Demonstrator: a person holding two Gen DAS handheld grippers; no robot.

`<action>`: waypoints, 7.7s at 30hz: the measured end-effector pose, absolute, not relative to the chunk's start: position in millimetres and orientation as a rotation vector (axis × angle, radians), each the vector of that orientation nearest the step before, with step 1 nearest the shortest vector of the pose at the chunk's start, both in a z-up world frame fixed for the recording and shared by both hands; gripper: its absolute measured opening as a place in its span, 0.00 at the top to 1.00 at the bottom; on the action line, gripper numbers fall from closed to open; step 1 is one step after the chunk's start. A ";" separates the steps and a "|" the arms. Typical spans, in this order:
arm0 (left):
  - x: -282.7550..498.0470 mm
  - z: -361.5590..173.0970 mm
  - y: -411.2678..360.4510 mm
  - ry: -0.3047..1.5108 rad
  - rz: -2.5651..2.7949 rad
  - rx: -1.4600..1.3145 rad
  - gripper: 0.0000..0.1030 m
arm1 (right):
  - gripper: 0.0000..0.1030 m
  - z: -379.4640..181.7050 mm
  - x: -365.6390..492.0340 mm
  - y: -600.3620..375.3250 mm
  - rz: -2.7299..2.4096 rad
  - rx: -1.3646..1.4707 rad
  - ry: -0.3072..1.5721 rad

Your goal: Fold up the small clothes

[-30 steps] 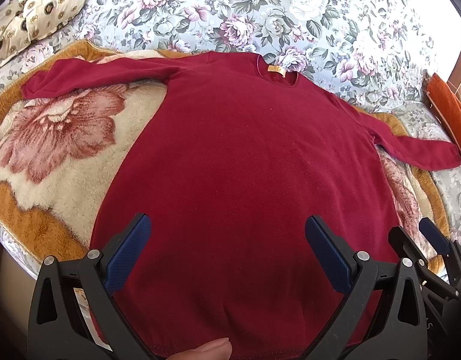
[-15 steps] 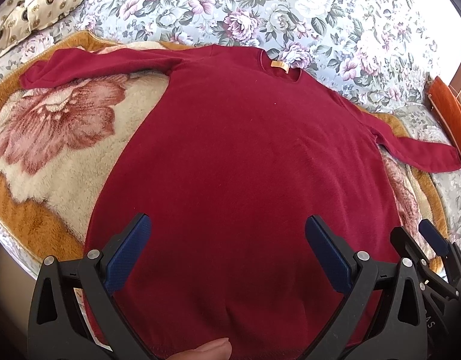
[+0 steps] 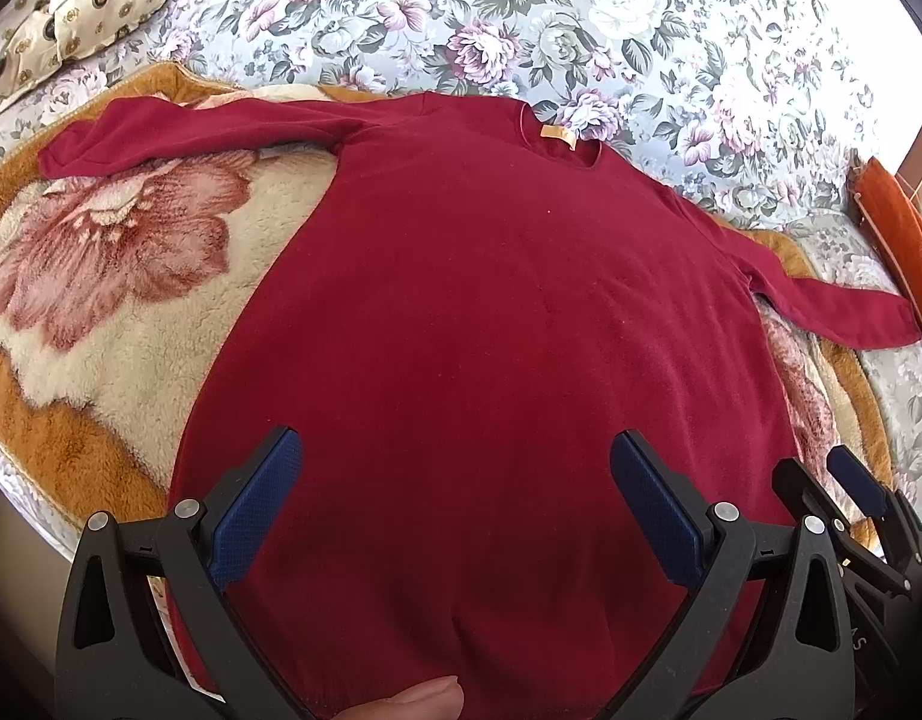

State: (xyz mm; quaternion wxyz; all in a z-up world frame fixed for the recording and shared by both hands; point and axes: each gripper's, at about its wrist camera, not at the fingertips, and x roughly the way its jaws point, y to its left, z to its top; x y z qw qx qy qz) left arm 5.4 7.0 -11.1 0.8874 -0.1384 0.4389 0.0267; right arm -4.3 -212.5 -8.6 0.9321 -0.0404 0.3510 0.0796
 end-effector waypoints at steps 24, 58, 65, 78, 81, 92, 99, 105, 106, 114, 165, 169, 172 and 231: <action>7.9 -15.0 7.8 0.922 0.049 -0.287 0.00 | 0.29 -10.5 -4.6 -212.3 0.160 -0.084 0.715; 5.8 -17.2 8.7 0.926 0.045 -0.297 0.00 | 0.29 -14.3 -3.4 -212.7 0.159 -0.086 0.712; 6.5 -16.6 8.5 0.926 0.046 -0.295 0.00 | 0.29 -15.5 -3.3 -212.2 0.160 -0.087 0.711; 5.2 -17.8 7.5 0.927 0.045 -0.300 0.00 | 0.29 -17.6 -3.5 -212.3 0.158 -0.087 0.710; 5.2 -17.9 7.4 0.927 0.045 -0.299 0.00 | 0.29 -17.5 -3.7 -212.7 0.158 -0.088 0.708; 7.6 -17.0 10.0 0.931 0.046 -0.297 0.00 | 0.29 0.3 -14.7 -216.0 0.083 -0.098 0.639; 7.7 3.2 28.0 0.889 0.106 -0.280 0.00 | 0.29 35.7 -11.7 -211.2 0.124 -0.061 0.547; 18.4 38.2 70.6 0.746 0.202 -0.178 0.00 | 0.29 50.1 30.8 -181.7 0.151 -0.097 0.489; 21.2 39.9 77.6 0.734 0.202 -0.169 0.00 | 0.29 48.6 37.9 -177.6 0.157 -0.101 0.490; 61.1 18.3 186.2 0.878 0.158 -0.257 0.00 | 0.29 15.0 62.9 -176.2 0.118 -0.135 0.520; 185.5 9.6 102.8 0.641 -0.318 -0.666 0.95 | 0.29 4.0 84.0 -179.5 0.229 -0.040 0.616; 173.9 -11.6 58.1 0.737 -0.352 -0.571 0.95 | 0.29 26.4 106.9 -176.4 0.317 -0.020 0.618; 169.5 -26.2 49.0 0.775 -0.370 -0.570 0.95 | 0.29 25.8 139.9 -174.1 0.396 0.094 0.688; 115.7 -65.2 62.4 0.834 -0.447 -0.671 0.70 | 0.91 -10.3 226.9 -339.9 0.116 0.218 0.884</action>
